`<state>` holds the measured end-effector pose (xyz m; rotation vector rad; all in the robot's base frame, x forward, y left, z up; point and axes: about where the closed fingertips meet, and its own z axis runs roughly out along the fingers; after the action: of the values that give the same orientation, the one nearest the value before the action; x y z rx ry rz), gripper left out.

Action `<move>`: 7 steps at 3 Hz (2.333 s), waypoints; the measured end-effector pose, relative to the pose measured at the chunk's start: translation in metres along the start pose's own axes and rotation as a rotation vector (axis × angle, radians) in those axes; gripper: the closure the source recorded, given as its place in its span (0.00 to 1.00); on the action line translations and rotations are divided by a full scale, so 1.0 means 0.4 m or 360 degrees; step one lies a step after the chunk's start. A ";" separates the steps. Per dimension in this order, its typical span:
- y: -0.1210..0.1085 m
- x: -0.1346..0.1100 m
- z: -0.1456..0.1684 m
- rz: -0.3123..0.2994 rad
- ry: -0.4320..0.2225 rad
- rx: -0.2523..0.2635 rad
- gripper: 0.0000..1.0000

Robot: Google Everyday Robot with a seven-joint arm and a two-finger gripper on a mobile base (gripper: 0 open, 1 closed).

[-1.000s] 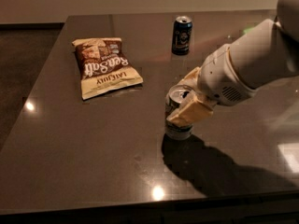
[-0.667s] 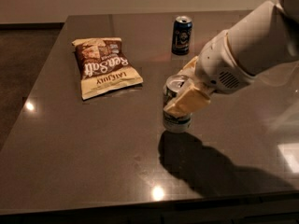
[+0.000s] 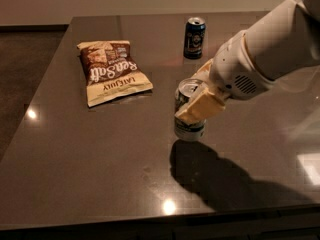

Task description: Move 7up can near brown chip bag

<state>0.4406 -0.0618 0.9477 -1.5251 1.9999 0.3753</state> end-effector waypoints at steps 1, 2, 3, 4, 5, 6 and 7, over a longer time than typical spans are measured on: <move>-0.037 -0.023 0.012 0.0046 -0.0043 0.0083 1.00; -0.096 -0.071 0.042 0.0070 -0.0110 0.0166 1.00; -0.170 -0.110 0.085 0.0085 -0.0140 0.0206 1.00; -0.248 -0.141 0.137 0.0091 -0.0136 0.0219 1.00; -0.299 -0.143 0.185 0.0107 -0.0104 0.0210 1.00; -0.330 -0.136 0.219 0.0121 -0.0065 0.0198 1.00; -0.346 -0.124 0.249 0.0138 -0.0030 0.0172 1.00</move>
Offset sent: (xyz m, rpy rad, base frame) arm 0.0848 0.0346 0.0105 0.1059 -0.1237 -0.1384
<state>0.6078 -0.0107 0.9170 -1.3678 2.0423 0.3097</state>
